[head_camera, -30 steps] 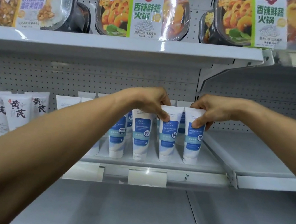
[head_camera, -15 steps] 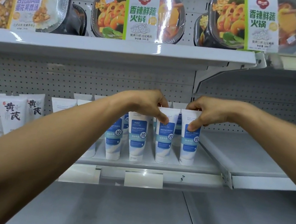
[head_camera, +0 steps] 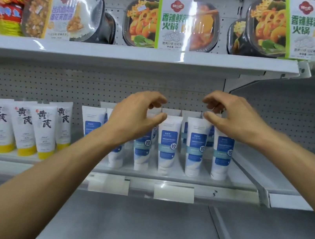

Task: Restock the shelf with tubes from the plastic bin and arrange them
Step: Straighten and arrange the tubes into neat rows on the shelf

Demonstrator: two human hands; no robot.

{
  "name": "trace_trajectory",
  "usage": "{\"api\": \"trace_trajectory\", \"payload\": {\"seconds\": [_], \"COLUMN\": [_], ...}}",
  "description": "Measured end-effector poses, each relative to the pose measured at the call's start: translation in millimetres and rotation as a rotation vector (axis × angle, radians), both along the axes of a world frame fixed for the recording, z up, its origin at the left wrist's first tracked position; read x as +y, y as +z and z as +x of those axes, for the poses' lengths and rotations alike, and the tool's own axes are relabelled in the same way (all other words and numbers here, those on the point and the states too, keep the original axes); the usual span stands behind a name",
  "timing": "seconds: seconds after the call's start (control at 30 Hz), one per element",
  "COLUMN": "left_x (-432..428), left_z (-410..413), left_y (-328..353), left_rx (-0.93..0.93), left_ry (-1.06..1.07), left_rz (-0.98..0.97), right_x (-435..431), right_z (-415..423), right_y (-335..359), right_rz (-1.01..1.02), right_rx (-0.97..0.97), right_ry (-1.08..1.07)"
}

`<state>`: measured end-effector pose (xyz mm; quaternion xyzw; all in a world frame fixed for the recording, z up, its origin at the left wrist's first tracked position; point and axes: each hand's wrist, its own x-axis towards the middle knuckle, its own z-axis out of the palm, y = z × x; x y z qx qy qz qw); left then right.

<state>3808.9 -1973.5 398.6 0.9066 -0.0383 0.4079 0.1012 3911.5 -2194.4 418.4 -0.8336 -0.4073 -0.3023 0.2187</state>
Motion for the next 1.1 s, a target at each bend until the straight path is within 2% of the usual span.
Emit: {"api": "trace_trajectory", "payload": {"seconds": [0.27, 0.6, 0.8, 1.0, 1.1], "left_x": [96, 261, 360, 400, 400], "left_z": [-62, -104, -98, -58, -38], "left_y": [-23, -2, 47, 69, 70], "left_rx": [0.084, 0.113, 0.287, 0.616, 0.718], "left_ry": [0.065, 0.057, -0.002, -0.083, -0.128], "left_rz": [-0.010, 0.012, 0.005, 0.150, 0.192], "right_x": [79, 250, 331, 385, 405], "right_z": [-48, -94, -95, -86, -80], "right_y": [-7, 0, 26, 51, 56], "right_rz": [0.002, 0.017, -0.202, -0.511, -0.631], "right_rx": [-0.004, -0.023, -0.015, 0.214, 0.276], "right_ry": [0.073, 0.162, 0.124, 0.046, 0.054]}}
